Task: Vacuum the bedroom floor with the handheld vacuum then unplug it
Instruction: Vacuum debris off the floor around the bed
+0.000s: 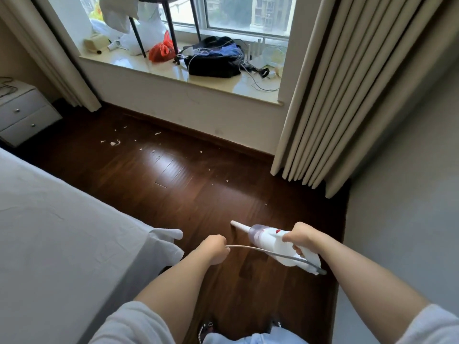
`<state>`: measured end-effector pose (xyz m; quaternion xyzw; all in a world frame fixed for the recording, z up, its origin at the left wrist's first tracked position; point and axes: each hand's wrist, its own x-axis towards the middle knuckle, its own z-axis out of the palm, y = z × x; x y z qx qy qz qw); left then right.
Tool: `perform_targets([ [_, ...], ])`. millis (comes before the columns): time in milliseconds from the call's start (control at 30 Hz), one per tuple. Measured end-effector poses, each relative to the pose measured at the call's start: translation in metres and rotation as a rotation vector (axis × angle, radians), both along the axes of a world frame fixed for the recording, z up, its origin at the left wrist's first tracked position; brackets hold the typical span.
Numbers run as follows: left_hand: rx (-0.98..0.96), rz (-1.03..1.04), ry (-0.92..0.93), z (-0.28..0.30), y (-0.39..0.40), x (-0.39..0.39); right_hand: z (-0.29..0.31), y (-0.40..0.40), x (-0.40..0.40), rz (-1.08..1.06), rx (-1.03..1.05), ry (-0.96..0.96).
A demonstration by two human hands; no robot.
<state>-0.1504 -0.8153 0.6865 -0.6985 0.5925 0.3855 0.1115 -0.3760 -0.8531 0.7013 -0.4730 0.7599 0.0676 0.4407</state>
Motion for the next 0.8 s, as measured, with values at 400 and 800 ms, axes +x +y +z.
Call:
perform_targets([
  [400, -0.040, -0.091, -0.025, 0.009, -0.024, -0.056, -0.011, 0.015, -0.054, -0.140, -0.045, 0.015],
  [800, -0.029, -0.039, -0.030, -0.001, -0.023, -0.081, -0.021, -0.009, -0.097, -0.154, 0.010, 0.042],
])
